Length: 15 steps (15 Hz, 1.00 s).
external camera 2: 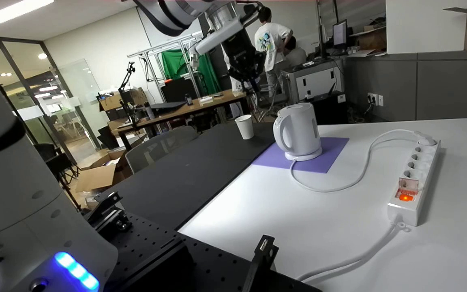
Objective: Turn off the electric kettle
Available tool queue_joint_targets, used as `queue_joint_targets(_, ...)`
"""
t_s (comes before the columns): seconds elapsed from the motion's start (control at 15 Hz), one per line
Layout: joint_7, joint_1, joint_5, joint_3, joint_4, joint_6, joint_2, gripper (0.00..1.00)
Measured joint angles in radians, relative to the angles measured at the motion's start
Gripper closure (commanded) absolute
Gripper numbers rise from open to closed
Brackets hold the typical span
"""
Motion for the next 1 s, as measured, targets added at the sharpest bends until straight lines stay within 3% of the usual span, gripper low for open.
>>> queue_joint_targets(0.67,0.0,0.001,0.004,-0.003,-0.002,0.019,0.019,1.0)
queue_joint_targets(1.0,-0.006,-0.005,0.029,-0.023,0.0,0.144,0.095,1.0)
